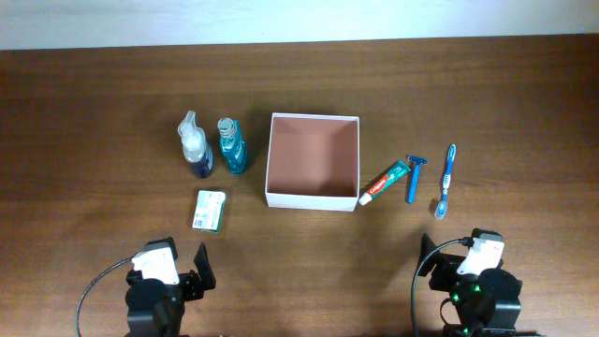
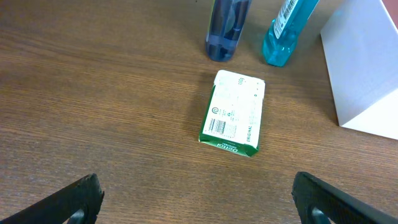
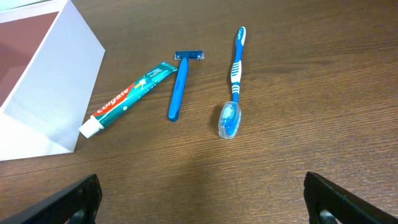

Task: Pack container
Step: 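Raise the left arm from rest toward the teal mouthwash bottle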

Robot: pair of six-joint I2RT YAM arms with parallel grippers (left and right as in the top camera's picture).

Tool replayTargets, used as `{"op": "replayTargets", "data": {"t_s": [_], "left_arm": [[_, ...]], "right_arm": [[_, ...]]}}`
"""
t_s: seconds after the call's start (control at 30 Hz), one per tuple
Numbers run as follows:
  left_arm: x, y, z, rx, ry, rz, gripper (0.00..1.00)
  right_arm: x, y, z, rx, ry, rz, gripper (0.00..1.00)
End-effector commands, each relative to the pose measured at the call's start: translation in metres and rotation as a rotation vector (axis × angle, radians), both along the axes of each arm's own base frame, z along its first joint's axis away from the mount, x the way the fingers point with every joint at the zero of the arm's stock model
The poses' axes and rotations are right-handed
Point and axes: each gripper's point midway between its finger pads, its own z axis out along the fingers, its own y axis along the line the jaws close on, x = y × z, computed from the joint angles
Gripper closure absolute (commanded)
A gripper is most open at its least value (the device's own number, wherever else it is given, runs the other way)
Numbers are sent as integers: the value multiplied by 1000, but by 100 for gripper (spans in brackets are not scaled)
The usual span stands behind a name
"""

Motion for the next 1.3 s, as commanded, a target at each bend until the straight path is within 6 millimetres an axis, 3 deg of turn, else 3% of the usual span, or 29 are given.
{"op": "replayTargets", "data": {"t_s": [0.0,1.27], "left_arm": [[1,-3,0,-13,-7,-9,1],[3,0,4,-5,-28,4,1]], "right_arm": [[0,0,1,1,-9,-2,2],[0,0,1,1,-9,-2,1]]}}
